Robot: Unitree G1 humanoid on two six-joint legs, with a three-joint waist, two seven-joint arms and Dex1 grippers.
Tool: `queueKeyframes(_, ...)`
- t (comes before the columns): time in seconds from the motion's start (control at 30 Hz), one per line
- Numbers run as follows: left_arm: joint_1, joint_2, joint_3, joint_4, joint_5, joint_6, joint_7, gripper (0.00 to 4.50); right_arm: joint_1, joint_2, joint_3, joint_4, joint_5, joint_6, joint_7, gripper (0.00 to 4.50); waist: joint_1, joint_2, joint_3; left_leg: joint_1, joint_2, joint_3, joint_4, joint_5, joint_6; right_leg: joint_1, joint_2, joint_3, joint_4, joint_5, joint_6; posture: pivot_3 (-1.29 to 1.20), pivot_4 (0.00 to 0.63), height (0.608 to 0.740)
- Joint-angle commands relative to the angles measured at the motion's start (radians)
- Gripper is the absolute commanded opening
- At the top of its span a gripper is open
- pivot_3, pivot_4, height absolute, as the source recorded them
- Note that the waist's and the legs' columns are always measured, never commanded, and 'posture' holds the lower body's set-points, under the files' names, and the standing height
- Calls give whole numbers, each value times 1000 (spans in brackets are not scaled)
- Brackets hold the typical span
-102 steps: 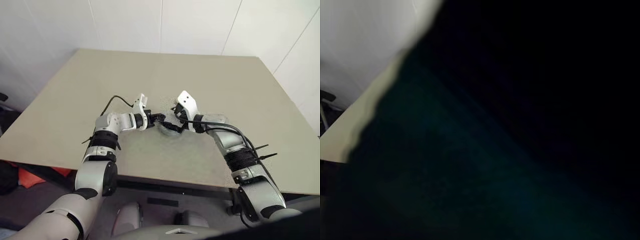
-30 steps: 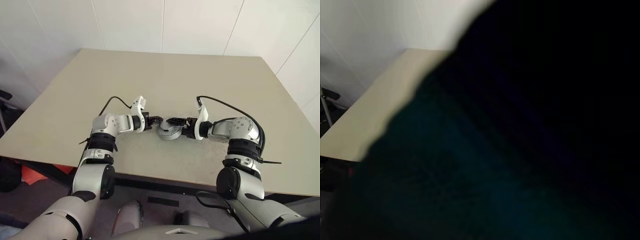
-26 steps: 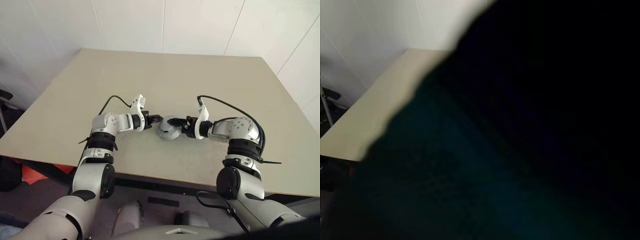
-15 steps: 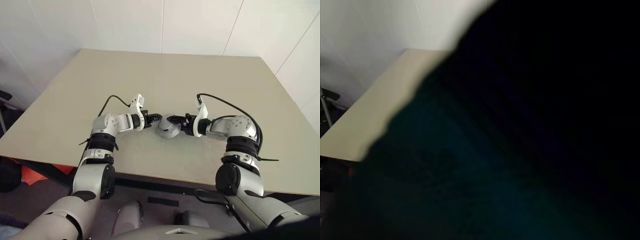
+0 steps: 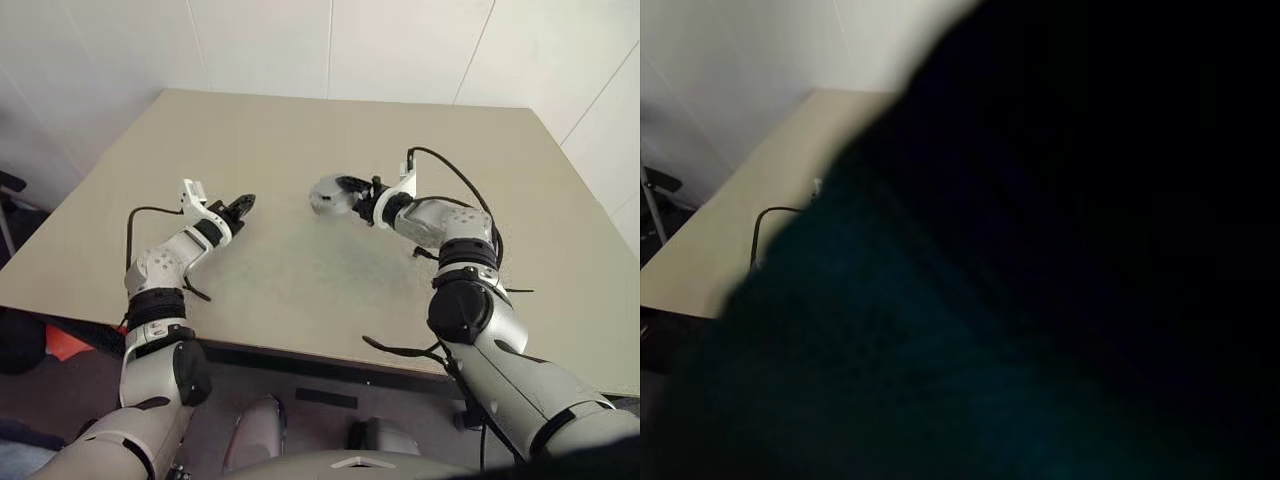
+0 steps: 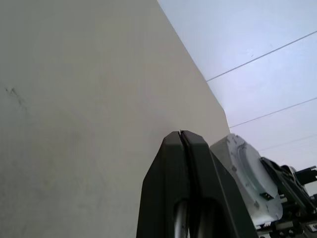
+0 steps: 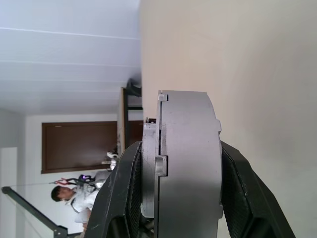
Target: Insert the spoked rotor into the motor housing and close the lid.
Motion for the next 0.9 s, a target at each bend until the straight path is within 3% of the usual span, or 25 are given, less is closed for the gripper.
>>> queueKeyframes(0.03,28,1,-17,-102,-62,76,7,1263,-58,17,16,-56,101,32,5,2111,0,0,0,0,0,0,1,0,0,0,0,0,0,0,0,0,0,740)
queueKeyframes(0.3,65,-30,-17,-202,-175,126,-15,3970,-56,0,73,-106,160,98,-26,2111,4,0,0,0,1,0,2,1,-1,1,0,-1,2,0,-1,0,0,740)
queueKeyframes(0.37,60,-45,0,-198,-225,153,-5,4466,-46,-5,85,-116,168,103,-31,2111,4,0,0,1,1,0,2,1,-2,1,0,-1,2,1,-1,0,0,740)
queueKeyframes(0.63,-32,-112,89,-86,-482,259,38,4466,-10,6,135,-213,219,237,-15,2111,3,0,0,1,1,0,2,2,-3,2,0,-1,2,2,1,0,0,740)
queueKeyframes(0.9,-152,-128,77,136,-456,190,-9,4466,-1,22,141,-304,263,322,-36,2111,8,0,0,2,1,0,2,2,-3,4,0,0,-2,7,10,0,0,740)
